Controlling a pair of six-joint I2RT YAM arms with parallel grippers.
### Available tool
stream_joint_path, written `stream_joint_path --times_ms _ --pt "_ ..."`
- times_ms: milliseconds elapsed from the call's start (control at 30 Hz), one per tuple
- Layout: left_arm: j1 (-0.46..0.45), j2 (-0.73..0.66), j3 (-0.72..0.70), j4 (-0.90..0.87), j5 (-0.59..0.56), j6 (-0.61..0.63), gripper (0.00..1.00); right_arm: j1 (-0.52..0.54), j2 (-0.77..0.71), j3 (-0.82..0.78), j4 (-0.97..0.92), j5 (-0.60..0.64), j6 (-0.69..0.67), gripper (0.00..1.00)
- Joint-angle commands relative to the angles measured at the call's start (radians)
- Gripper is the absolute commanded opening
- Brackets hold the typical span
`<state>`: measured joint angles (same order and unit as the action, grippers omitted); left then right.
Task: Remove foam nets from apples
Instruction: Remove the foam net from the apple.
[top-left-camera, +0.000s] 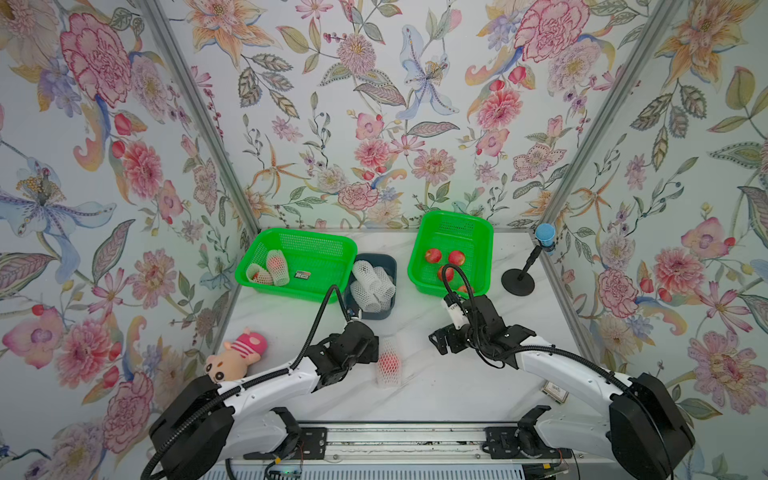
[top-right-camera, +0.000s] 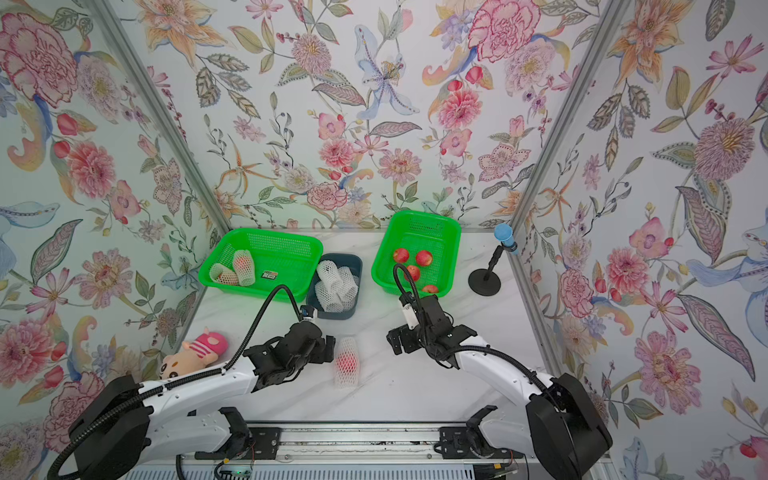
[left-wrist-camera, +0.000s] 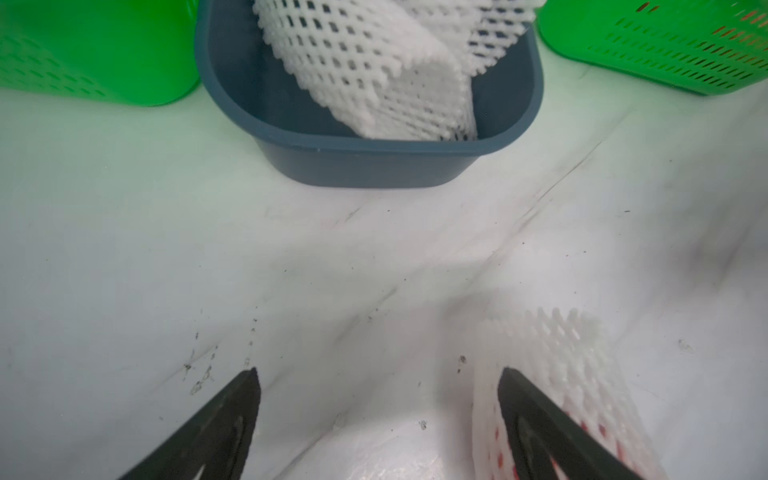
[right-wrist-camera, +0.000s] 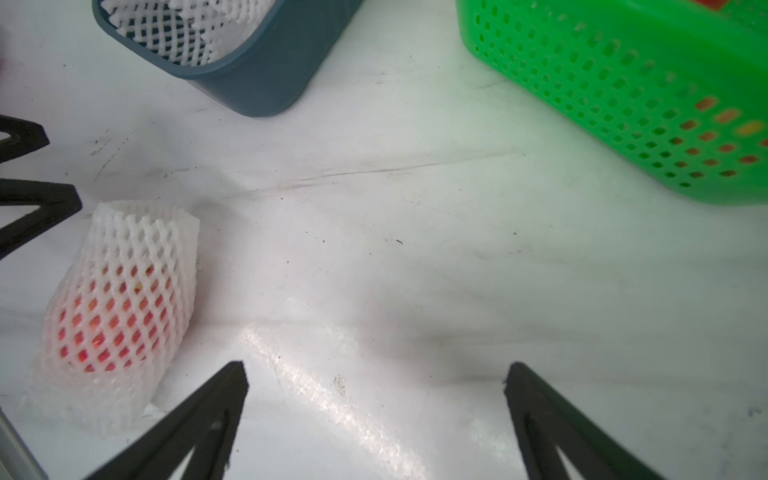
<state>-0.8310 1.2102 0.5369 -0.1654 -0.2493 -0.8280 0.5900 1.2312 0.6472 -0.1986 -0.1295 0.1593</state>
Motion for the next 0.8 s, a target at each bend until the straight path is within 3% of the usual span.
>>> stream_joint_path --times_ms 0,333,600,767 --pt "0.01 0.039 0.033 -0.048 -0.011 -0.023 0.92 -0.017 0.003 0.043 -0.031 -0.032 -0.021 0.99" --pt "-0.005 0.199 0.18 0.141 0.241 0.18 0.88 -0.049 0.002 0.038 -0.044 -0.042 0.01 0.99" --pt "0.006 0.143 0.188 0.02 0.203 0.247 0.9 -0.062 0.021 0.027 -0.018 -0.074 0.02 0.99" --pt "0.003 0.073 0.127 -0.01 0.26 0.239 0.89 -0.056 0.08 0.048 0.037 -0.122 0.019 0.99"
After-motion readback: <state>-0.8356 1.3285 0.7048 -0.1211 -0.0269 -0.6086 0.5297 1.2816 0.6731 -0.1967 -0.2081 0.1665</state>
